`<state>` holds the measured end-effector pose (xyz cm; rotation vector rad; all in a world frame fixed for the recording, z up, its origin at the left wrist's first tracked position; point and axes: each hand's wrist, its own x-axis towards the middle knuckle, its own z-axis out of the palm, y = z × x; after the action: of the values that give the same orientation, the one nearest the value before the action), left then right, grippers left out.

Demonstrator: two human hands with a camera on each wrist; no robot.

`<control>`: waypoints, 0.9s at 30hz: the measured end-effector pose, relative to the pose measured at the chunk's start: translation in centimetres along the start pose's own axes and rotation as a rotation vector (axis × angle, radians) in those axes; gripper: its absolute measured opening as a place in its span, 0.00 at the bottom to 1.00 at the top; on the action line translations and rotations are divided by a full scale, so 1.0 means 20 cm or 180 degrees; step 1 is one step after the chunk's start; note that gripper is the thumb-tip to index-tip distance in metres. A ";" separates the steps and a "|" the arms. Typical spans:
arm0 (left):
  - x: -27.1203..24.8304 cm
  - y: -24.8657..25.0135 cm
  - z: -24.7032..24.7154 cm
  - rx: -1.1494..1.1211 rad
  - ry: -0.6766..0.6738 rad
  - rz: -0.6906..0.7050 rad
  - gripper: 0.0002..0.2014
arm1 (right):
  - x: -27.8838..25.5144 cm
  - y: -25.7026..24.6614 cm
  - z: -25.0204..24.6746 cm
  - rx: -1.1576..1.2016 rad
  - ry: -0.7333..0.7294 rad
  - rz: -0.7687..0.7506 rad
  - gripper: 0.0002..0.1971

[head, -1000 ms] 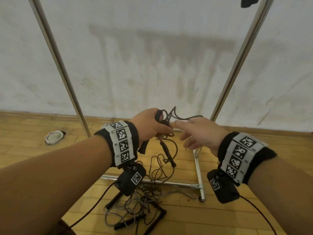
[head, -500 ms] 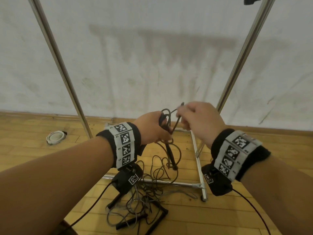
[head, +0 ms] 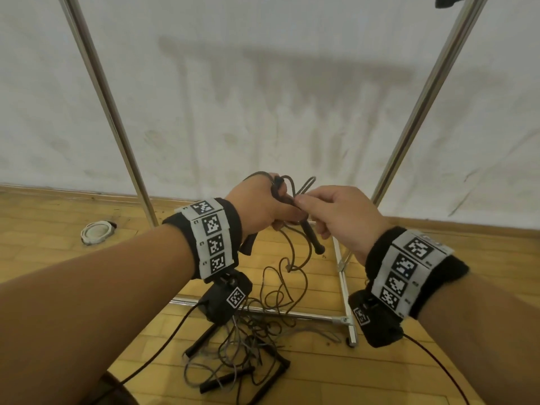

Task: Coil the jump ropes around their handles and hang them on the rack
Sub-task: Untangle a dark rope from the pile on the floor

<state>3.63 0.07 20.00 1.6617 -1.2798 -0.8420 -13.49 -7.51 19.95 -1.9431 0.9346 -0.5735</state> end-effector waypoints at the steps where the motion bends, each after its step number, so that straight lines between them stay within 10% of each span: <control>1: 0.00 -0.01 0.00 0.0028 -0.0005 0.0002 0.19 | 0.00 0.00 0.01 0.0081 0.0096 0.0076 0.10; 15: 0.02 -0.04 -0.01 -0.0275 -0.0090 -0.0663 0.12 | -0.01 -0.09 0.04 0.0958 0.0021 0.0058 0.09; 21: 0.02 -0.03 0.00 -0.0284 0.0014 -0.0919 0.11 | -0.04 -0.12 0.00 -0.1065 -0.0130 -0.0801 0.06; 27: 0.01 -0.04 0.01 0.0243 -0.0178 -0.1069 0.13 | -0.10 -0.21 -0.01 0.0268 -0.0385 -0.0877 0.06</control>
<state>3.88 -0.13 19.26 1.9600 -1.0961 -1.0550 -13.25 -4.78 23.62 -2.0198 0.5620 -0.6333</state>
